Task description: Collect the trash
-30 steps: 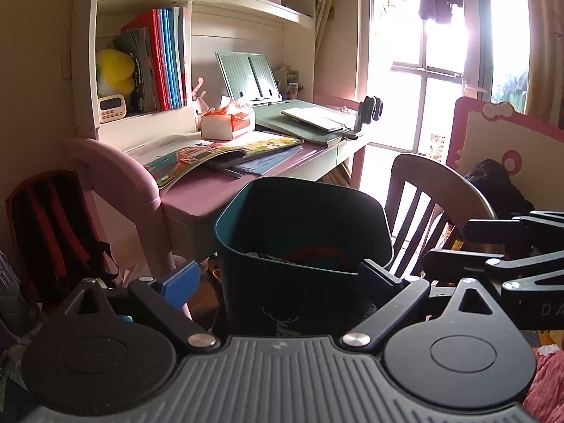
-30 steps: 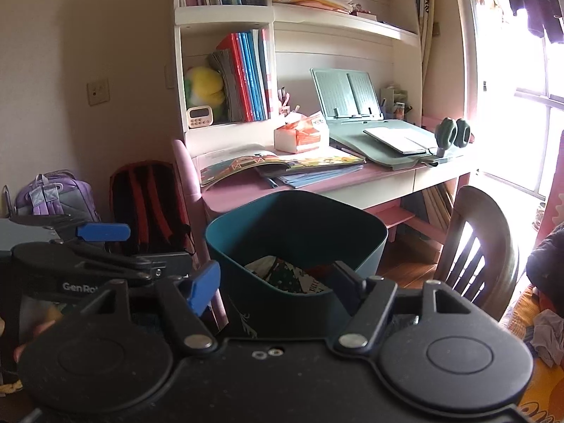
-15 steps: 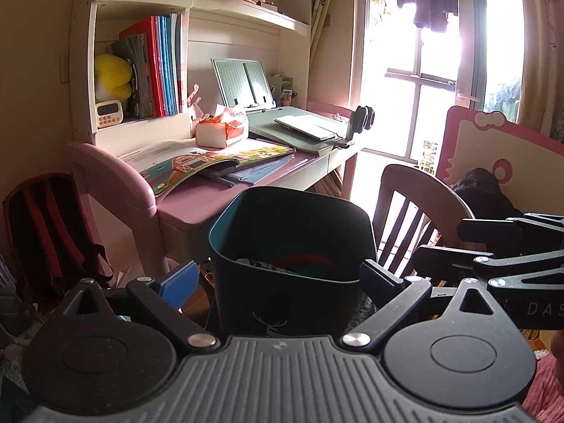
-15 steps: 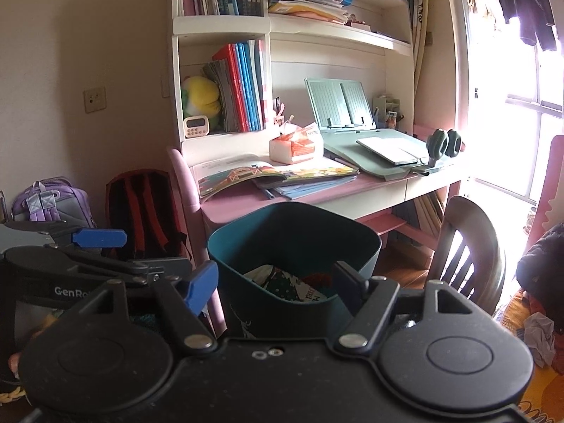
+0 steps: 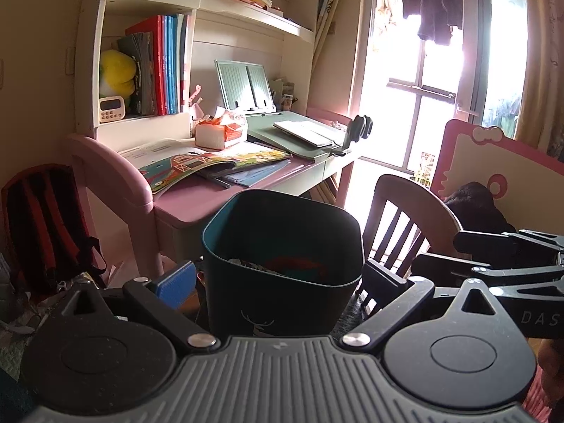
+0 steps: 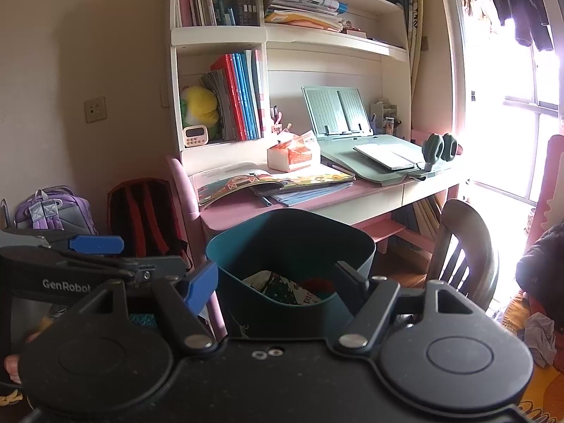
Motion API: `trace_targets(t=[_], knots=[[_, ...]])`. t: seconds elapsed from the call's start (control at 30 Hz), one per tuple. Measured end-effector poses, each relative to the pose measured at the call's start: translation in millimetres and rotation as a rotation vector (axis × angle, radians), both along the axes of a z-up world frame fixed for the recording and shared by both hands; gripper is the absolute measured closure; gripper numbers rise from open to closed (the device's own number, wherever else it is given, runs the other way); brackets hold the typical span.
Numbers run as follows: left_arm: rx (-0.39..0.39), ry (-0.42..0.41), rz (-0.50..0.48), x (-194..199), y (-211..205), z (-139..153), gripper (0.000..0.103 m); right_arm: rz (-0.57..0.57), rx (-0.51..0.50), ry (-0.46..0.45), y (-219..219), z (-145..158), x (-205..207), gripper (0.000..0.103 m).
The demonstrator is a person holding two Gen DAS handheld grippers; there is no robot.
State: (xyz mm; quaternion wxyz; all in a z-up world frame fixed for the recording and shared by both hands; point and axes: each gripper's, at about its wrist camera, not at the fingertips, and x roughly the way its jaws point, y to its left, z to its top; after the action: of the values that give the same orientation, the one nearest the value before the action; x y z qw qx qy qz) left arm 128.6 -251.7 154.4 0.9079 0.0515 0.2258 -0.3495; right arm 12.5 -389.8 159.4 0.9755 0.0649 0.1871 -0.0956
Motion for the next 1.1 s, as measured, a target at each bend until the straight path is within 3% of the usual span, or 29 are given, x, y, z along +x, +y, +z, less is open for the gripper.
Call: trace_targets(t=[0.47, 0.7, 1.1], knots=[[0.006, -0.046, -0.008, -28, 1, 11, 0.001, -0.017, -0.007, -0.037, 3, 9, -26, 0.031], [-0.016, -0.032, -0.012, -38, 5, 7, 0.000, -0.017, -0.015, -0.045, 8, 7, -38, 0.031], [0.020, -0.032, -0.002, -50, 8, -4, 0.000, -0.008, -0.021, -0.030, 18, -2, -46, 0.031]])
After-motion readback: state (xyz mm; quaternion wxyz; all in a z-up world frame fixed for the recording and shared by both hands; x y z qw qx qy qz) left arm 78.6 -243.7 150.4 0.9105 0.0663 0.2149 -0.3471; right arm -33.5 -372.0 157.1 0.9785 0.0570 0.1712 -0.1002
